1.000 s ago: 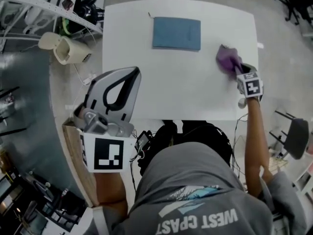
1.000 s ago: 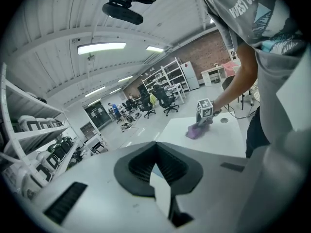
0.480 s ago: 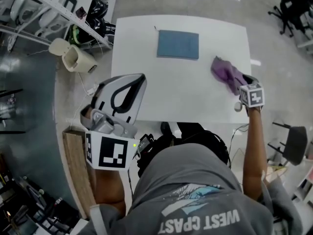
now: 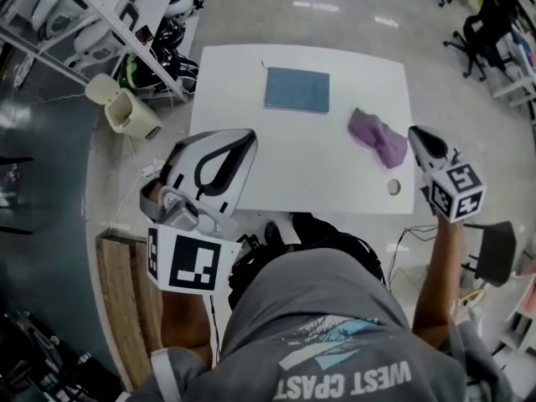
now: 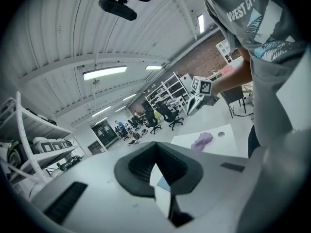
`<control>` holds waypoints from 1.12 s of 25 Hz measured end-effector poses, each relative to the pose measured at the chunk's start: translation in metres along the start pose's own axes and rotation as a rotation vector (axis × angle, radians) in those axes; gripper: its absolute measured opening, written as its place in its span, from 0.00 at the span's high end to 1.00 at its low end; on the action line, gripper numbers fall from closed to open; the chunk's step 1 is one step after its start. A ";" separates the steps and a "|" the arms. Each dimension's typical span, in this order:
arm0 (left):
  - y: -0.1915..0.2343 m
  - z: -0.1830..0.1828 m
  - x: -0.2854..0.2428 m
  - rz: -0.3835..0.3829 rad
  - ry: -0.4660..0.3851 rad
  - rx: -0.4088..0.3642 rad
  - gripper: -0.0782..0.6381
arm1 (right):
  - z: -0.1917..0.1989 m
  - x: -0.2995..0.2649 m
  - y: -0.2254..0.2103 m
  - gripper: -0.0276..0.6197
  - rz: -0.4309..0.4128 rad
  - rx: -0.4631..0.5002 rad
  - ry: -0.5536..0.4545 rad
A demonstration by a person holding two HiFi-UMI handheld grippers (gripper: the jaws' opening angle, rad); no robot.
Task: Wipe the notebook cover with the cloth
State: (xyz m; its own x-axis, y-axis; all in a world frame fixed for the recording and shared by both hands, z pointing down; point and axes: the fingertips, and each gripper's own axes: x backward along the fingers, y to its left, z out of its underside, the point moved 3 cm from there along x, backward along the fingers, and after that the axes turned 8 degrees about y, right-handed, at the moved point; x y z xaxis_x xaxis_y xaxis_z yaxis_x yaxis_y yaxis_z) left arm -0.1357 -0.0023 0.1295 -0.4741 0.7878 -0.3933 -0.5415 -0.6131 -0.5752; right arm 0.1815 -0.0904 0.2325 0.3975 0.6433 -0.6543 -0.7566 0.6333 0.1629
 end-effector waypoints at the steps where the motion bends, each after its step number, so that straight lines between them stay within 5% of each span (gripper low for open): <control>1: -0.002 -0.002 0.004 -0.001 -0.007 -0.003 0.89 | -0.016 0.012 0.010 0.91 -0.012 0.024 -0.029; 11: -0.016 -0.022 0.031 -0.010 -0.065 -0.037 0.89 | -0.090 0.083 0.100 0.91 -0.113 0.196 -0.221; 20: -0.022 -0.015 0.045 -0.011 -0.063 -0.052 0.89 | -0.102 0.106 0.146 0.91 -0.128 0.276 -0.222; 28: -0.028 -0.023 0.046 -0.015 -0.061 -0.041 0.89 | -0.102 0.119 0.144 0.91 -0.137 0.283 -0.221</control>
State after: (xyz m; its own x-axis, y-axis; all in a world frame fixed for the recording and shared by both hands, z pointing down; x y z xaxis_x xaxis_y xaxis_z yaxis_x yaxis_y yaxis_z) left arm -0.1262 0.0521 0.1109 -0.5084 0.7910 -0.3403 -0.5205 -0.5971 -0.6104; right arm 0.0672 0.0329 0.1032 0.6110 0.6018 -0.5142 -0.5275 0.7939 0.3023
